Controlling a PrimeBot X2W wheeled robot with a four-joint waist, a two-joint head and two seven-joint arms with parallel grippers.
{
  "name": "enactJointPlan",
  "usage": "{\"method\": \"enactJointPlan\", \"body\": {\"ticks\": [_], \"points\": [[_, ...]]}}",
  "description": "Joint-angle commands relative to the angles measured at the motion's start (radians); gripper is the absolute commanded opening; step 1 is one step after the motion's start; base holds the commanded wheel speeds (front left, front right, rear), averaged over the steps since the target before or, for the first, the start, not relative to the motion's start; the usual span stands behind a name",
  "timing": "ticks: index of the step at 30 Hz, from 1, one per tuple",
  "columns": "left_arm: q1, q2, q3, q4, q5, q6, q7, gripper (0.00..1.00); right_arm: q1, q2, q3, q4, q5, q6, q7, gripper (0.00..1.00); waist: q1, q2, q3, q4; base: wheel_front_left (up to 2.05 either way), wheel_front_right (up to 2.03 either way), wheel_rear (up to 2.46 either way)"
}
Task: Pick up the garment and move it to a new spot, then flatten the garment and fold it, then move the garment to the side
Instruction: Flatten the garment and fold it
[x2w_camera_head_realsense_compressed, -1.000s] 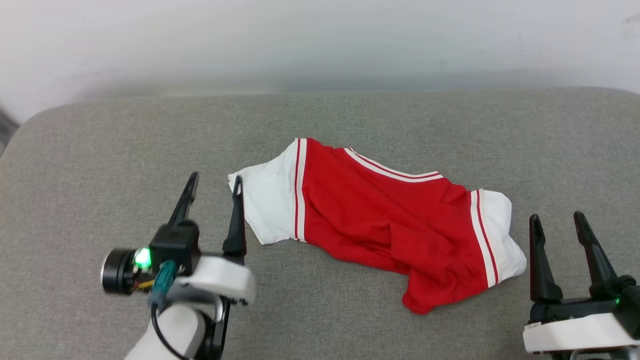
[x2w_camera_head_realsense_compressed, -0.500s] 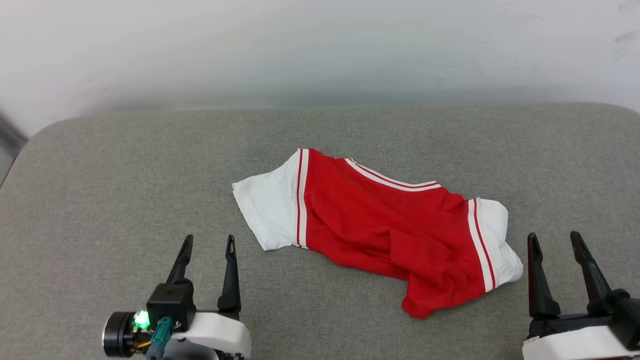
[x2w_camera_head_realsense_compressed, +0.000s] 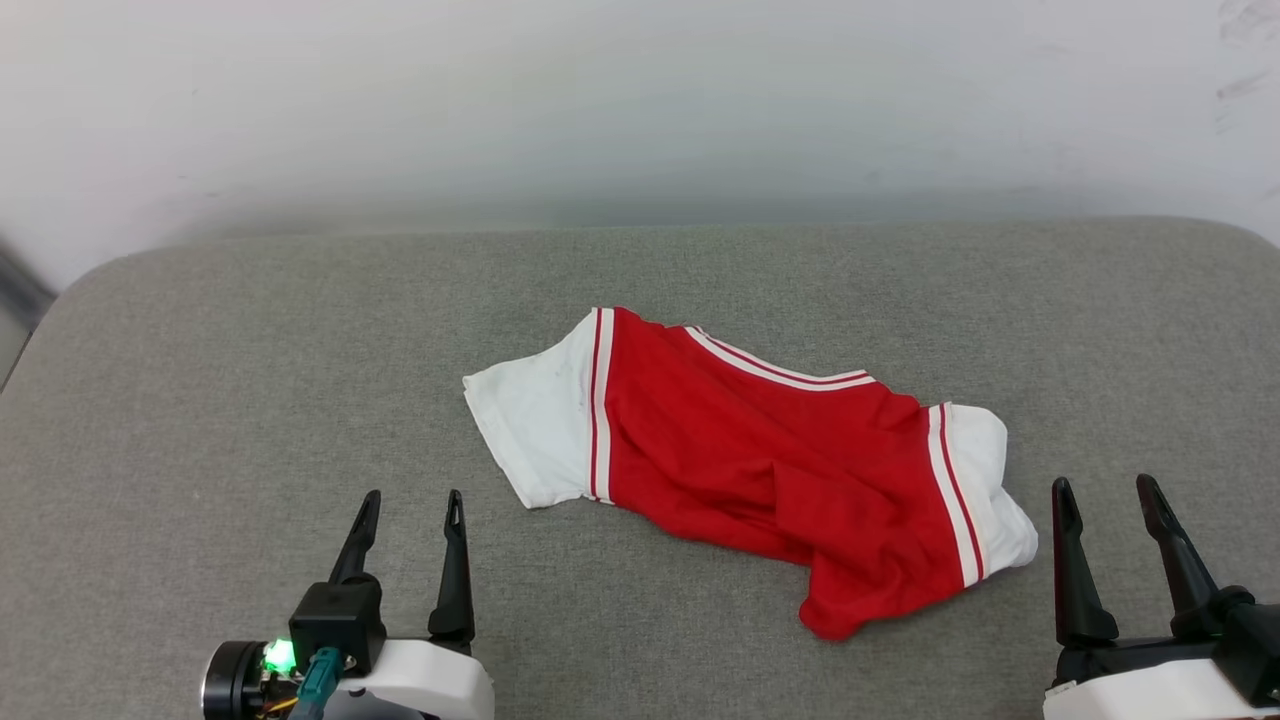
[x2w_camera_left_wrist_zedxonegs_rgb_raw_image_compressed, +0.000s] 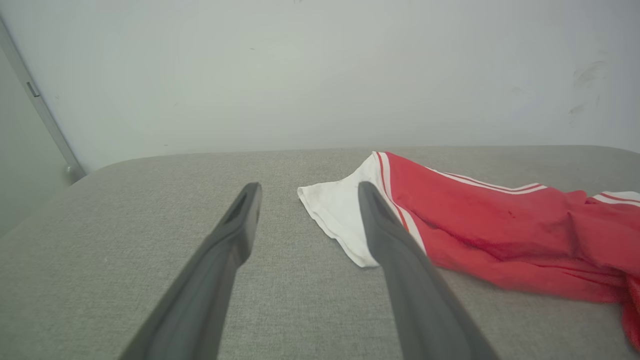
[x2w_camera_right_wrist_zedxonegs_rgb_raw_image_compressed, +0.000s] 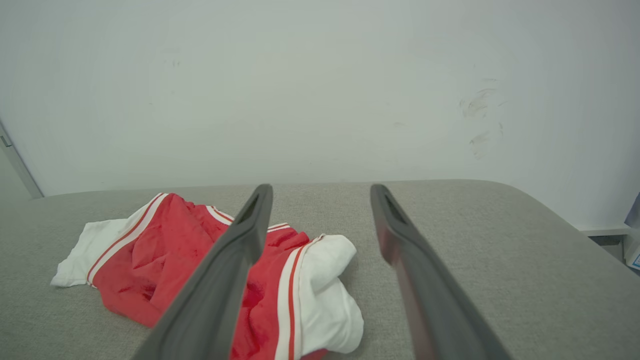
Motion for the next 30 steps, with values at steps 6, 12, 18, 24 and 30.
{"method": "enactJointPlan", "body": {"ticks": [6, 12, 18, 24, 30], "points": [[0.012, -0.021, 0.037, -0.004, 0.029, -0.026, -0.003, 1.0, -0.022, 0.002, -0.031, -0.018, 0.0, 0.0, -0.002, 1.0, 0.0001, 0.0, -0.001, 0.0, 0.0, 0.0, 0.0], [0.003, -0.039, 0.061, -0.014, 0.042, -0.043, -0.003, 1.0, -0.155, 0.002, -0.081, -0.083, -0.071, 0.0, -0.002, 1.0, 0.0001, 0.0, 0.022, -0.002, 0.0, 0.0, 0.0], [-0.018, -0.049, 0.072, -0.019, 0.049, -0.059, -0.003, 1.0, -0.348, -0.133, -0.024, -0.056, -0.115, 0.0, -0.002, 1.0, 0.0001, 0.0, 0.057, 0.005, 0.0, 0.0, 0.0], [-0.045, -0.057, 0.074, -0.027, 0.054, -0.069, -0.003, 1.0, -0.522, -0.343, 0.163, 0.11, -0.038, 0.0, 0.14, 1.0, 0.0001, 0.0, 0.099, 0.028, 0.0, 0.0, 0.0], [-0.067, -0.062, 0.07, -0.046, 0.054, -0.068, -0.003, 1.0, -0.64, -0.539, 0.394, 0.14, 0.193, 0.0, 0.476, 1.0, 0.0001, 0.0, 0.144, 0.051, 0.0, 0.0, 0.0]]}}
